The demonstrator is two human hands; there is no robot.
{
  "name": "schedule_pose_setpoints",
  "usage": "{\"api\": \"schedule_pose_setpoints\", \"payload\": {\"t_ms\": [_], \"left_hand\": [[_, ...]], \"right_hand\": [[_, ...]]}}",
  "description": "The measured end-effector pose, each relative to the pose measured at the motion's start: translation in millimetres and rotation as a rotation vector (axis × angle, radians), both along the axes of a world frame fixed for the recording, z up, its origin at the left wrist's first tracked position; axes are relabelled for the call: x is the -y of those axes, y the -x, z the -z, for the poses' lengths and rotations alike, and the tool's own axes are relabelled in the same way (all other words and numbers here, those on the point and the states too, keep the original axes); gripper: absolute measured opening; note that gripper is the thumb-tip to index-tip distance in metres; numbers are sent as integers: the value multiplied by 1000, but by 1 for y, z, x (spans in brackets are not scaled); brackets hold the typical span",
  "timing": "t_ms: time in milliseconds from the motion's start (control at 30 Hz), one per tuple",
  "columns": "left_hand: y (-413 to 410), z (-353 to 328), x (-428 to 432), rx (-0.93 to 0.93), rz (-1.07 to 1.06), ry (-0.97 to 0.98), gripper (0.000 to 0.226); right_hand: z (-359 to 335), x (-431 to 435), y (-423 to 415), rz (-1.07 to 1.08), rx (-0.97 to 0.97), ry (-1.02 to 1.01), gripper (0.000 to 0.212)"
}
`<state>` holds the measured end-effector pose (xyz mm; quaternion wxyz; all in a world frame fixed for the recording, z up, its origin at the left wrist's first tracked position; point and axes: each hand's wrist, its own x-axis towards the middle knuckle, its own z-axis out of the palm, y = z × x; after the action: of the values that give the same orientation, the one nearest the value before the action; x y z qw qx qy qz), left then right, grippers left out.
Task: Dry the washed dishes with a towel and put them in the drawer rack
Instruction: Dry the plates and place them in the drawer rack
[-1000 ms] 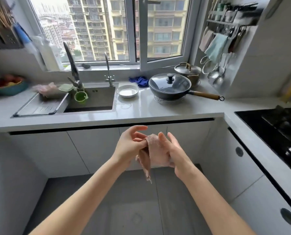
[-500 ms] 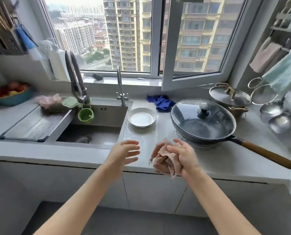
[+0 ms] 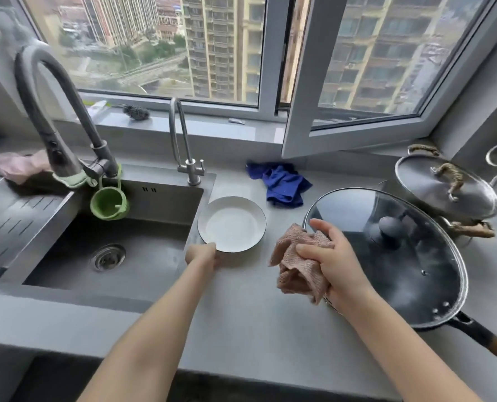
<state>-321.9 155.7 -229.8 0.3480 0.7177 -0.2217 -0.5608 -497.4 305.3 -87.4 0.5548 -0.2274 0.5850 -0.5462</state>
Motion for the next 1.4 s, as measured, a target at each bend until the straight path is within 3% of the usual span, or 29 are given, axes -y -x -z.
{"api": "schedule_pose_setpoints", "payload": {"t_ms": [100,200,600,900,1033,1167,1300,1400], "left_hand": [[1,11,22,75,24,-2,33],[2,10,34,110,56,-12,39],[-115,-20,51,-215,219,-83,39],[-189,-43,56,-635,40,-364,22],[-204,-41,55,-695,53,-414,18],[-212,-33,52,-618,138,-322,36],[-217,-30,51,-458,280,-209,49],[-214,-35,49,-405,336,-111,46]], "right_hand": [[1,20,-3,29,4,-11,57],[1,39,-12,67,-14,-20,56],[-4,99,-64,135,-53,-66,56],[-1,138,-106,132,-82,-39,59],[-5,148,-119,127,-102,-12,57],[-14,151,-135,104,-133,31,53],[0,160,-164,45,-293,150,45],[33,163,-200,-360,-692,203,38]]}}
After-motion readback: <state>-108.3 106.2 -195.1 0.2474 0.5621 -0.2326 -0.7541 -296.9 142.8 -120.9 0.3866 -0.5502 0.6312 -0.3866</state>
